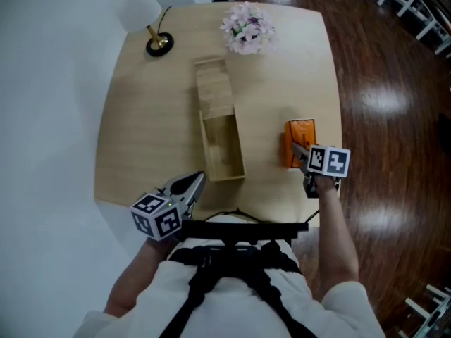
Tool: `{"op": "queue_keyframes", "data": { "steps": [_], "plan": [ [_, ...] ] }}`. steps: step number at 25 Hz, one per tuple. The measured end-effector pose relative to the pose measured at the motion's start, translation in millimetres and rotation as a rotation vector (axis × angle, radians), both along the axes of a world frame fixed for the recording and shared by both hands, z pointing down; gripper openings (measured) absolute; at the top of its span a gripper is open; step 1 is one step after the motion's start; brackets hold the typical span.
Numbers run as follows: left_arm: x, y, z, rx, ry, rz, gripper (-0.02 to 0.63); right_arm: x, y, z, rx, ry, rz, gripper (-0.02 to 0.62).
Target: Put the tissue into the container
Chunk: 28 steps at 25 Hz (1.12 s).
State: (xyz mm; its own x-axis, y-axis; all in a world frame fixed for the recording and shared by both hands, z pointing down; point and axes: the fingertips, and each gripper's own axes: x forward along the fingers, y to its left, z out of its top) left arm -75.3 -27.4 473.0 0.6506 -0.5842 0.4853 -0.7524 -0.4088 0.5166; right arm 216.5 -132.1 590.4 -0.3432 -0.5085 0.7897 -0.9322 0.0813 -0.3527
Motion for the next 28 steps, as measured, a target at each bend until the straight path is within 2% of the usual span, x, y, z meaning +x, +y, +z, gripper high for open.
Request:
{"op": "queue_keyframes", "data": {
  "steps": [12,28],
  "plan": [
    [-13.7,-2.1,-2.2,0.013,0.028,-0.005,0.014,-17.5,6.0,-21.4,0.022,0.006,0.012,0.342],
    [-41.7,-5.1,-3.0,0.018,0.059,0.002,0.014,-86.7,4.4,-70.6,0.100,-0.036,-0.026,0.339]
  ]
}}
